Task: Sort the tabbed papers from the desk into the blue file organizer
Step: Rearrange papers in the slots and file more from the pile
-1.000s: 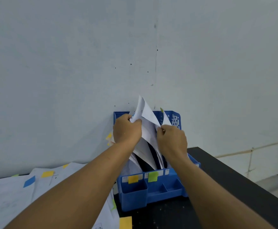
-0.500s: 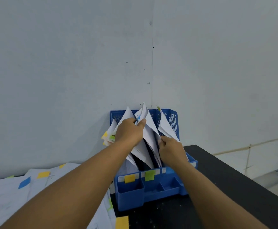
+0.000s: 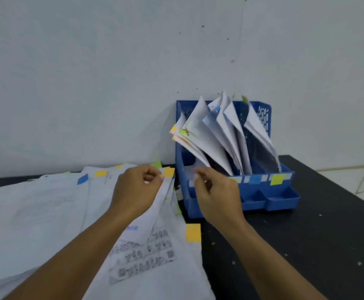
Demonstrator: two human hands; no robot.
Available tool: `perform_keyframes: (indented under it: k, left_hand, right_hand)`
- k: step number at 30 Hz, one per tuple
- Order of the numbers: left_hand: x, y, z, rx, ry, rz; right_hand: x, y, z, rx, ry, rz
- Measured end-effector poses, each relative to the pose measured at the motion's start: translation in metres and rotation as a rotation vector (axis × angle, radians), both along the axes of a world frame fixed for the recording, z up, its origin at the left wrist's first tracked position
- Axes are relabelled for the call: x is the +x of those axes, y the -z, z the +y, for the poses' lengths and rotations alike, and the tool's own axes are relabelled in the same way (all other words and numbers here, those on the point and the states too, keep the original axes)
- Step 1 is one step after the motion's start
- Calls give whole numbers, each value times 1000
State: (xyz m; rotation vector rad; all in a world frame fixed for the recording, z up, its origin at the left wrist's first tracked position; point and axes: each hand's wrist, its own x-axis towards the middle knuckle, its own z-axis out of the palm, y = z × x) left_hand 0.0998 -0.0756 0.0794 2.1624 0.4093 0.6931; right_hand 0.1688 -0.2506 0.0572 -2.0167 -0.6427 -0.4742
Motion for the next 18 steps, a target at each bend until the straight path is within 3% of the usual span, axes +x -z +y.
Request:
perform_keyframes:
  k: [4,8,13,18]
  left_hand:
    - [-45,46,30,30,-50,146]
    - [-72,82,44,177,-38,222]
    - [-80,98,38,330,6,351]
    - [-76,102,32,529,-63,301]
  right_hand:
    - [-21,26,35,-139,-96,127]
    - [-34,51,55,-300,-128,226]
    - [-44,73,56,-388,-116,177]
    - [-46,78,51,-375,-131,132]
